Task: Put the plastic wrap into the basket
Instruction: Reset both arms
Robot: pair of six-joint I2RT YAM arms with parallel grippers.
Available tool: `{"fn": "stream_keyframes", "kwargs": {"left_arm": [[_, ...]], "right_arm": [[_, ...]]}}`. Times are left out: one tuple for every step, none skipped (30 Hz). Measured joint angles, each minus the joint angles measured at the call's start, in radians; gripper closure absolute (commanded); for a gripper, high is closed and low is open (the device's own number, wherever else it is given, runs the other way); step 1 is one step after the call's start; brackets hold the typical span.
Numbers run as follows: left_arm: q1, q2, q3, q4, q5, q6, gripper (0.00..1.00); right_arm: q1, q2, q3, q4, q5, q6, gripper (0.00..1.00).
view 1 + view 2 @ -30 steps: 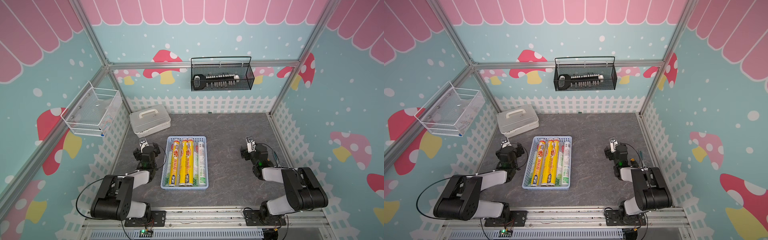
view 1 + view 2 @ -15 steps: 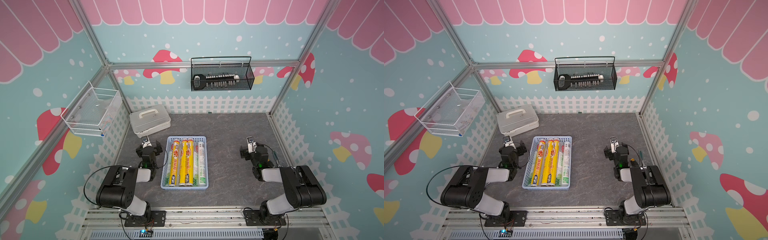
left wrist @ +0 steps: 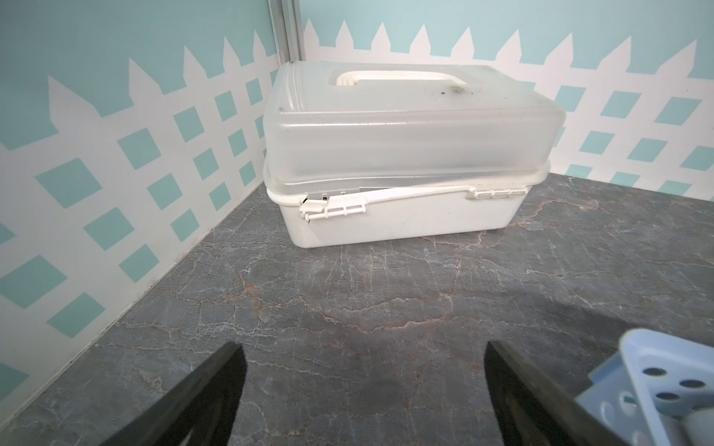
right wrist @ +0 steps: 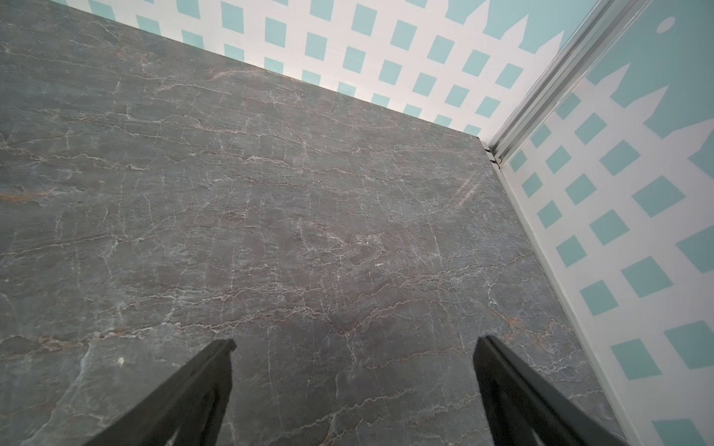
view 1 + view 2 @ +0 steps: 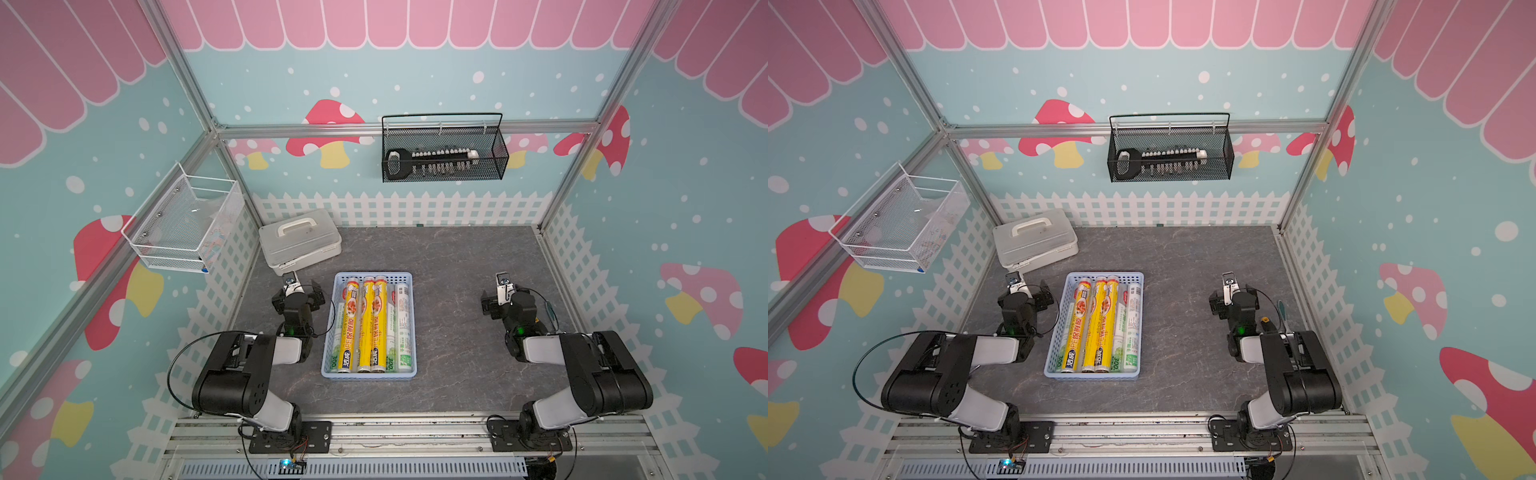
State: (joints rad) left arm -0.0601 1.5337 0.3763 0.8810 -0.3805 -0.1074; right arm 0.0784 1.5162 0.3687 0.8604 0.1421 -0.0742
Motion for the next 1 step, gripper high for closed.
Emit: {"fn": "stream_keyframes", "kwargs": {"left_arm": [[0.0,0.0,0.0,0.0,0.0,0.0,0.01]], "right_arm": [[0.0,0.0,0.0,0.0,0.0,0.0,0.0]]}}
